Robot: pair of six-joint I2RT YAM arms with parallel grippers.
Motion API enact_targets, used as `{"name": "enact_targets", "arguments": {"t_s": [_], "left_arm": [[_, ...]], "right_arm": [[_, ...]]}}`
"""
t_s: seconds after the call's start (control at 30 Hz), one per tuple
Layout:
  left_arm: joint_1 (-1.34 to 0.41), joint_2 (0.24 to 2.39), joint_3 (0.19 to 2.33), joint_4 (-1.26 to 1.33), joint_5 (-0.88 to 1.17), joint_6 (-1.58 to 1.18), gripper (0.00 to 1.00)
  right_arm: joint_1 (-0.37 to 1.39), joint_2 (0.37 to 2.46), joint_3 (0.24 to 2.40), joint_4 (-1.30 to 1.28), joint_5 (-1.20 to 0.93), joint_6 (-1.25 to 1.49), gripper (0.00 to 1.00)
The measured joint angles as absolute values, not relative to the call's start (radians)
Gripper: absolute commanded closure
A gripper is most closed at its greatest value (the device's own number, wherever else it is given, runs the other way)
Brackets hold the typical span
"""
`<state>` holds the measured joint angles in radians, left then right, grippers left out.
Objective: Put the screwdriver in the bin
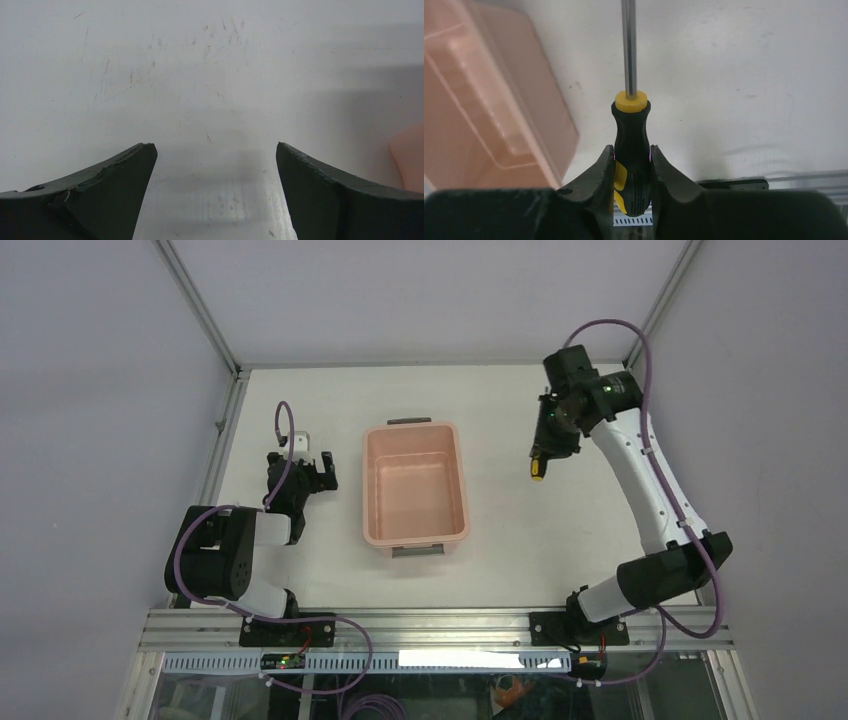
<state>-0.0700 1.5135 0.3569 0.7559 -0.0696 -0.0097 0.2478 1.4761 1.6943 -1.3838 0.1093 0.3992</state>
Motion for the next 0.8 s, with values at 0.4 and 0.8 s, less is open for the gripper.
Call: {"name": "enact_targets", "arguments": {"t_s": [0.4, 0.8], "left_arm": [[-0.070, 1.514, 0.357, 0.756, -0.069, -0.010, 0.01], [-0.070, 1.514, 0.357, 0.756, -0.070, -0.010, 0.01]], "right_arm": [[0.866, 1.799, 1.936, -1.237, 0.160, 0.553, 1.00], [0.950, 2.057, 1.739, -1.061, 0.159, 0.636, 0.98]]}}
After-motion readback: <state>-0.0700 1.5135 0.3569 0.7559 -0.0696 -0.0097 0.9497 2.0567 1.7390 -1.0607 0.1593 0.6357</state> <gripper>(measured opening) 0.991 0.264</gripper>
